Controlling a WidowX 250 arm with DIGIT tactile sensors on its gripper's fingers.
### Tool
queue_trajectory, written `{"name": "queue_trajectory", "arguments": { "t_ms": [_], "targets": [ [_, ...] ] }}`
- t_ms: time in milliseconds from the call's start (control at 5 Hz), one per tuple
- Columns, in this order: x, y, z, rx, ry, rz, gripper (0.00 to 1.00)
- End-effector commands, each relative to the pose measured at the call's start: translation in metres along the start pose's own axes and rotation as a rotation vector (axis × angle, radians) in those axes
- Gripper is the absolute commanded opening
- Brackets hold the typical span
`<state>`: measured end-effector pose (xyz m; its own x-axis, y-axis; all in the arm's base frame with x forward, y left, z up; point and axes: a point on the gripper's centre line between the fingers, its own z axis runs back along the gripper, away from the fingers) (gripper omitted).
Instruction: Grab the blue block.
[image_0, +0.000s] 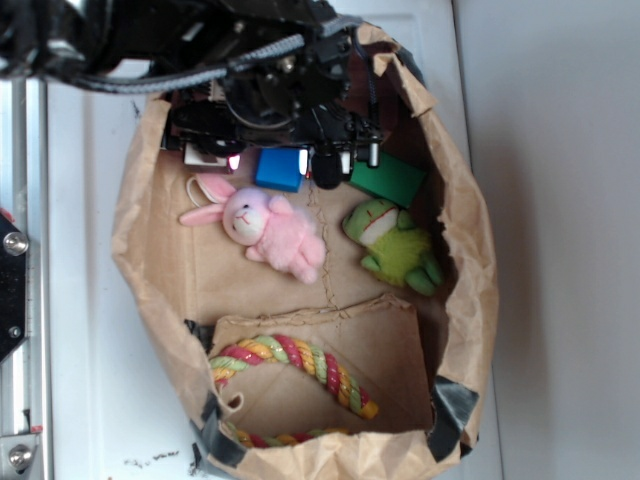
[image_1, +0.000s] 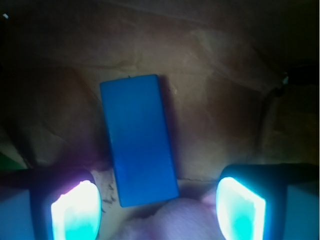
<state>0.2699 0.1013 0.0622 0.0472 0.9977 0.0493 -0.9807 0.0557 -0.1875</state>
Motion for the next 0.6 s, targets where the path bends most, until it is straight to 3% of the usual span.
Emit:
{"name": "queue_trajectory", "arguments": {
  "t_ms": [0, 400],
  "targets": [
    [0.013, -0.002, 0.01, -0.07, -0.057, 0.023, 1.0],
    [0.012, -0.002, -0.01, -0.091, -0.083, 0.015, 1.0]
  ]
}}
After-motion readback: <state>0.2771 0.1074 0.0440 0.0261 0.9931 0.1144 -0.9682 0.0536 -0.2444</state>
